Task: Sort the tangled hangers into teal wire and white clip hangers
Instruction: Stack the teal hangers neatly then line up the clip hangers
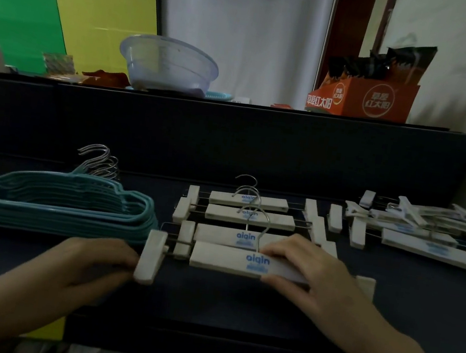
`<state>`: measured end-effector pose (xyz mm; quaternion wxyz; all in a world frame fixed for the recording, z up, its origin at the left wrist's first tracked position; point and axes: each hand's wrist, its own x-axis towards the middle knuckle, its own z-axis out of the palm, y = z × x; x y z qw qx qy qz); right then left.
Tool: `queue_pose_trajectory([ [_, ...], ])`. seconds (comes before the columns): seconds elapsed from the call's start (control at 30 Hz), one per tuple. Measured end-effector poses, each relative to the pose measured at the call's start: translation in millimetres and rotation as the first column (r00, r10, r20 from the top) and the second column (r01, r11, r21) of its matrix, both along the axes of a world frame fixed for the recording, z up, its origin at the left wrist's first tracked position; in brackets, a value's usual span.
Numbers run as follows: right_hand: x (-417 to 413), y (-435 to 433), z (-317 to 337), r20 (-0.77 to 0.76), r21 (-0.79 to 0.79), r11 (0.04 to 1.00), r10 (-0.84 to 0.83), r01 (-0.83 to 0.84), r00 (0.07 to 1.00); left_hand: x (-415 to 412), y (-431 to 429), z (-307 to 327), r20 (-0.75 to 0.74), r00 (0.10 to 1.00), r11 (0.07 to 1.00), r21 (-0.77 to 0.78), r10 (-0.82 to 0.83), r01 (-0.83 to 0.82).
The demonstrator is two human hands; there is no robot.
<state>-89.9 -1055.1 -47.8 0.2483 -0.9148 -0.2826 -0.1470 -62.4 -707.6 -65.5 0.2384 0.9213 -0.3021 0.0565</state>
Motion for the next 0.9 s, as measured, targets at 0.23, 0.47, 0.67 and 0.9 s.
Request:
queue_pose_trajectory([
  [0.23,5,5,-11,0.030,-0.060,0.997,-0.045,0.046,0.999,-26,-46,16,0.193,0.980,0.994,-0.106,0.045,-0.025],
  [0.47,13,6,-12,0.045,-0.094,0.995,-0.028,0.032,0.999,-17,-56,0,0.251,0.965,0.997,-0.006,0.082,-0.083],
  [0.67,17,5,-9,0.017,-0.124,0.992,-0.013,0.015,1.000,-14,-55,1,0.287,0.955,0.997,0.004,0.079,-0.083],
  [0.9,18,9,-9,0.031,-0.146,0.989,0.009,-0.004,0.999,-12,-60,12,0.355,0.931,0.994,0.043,0.079,-0.101],
])
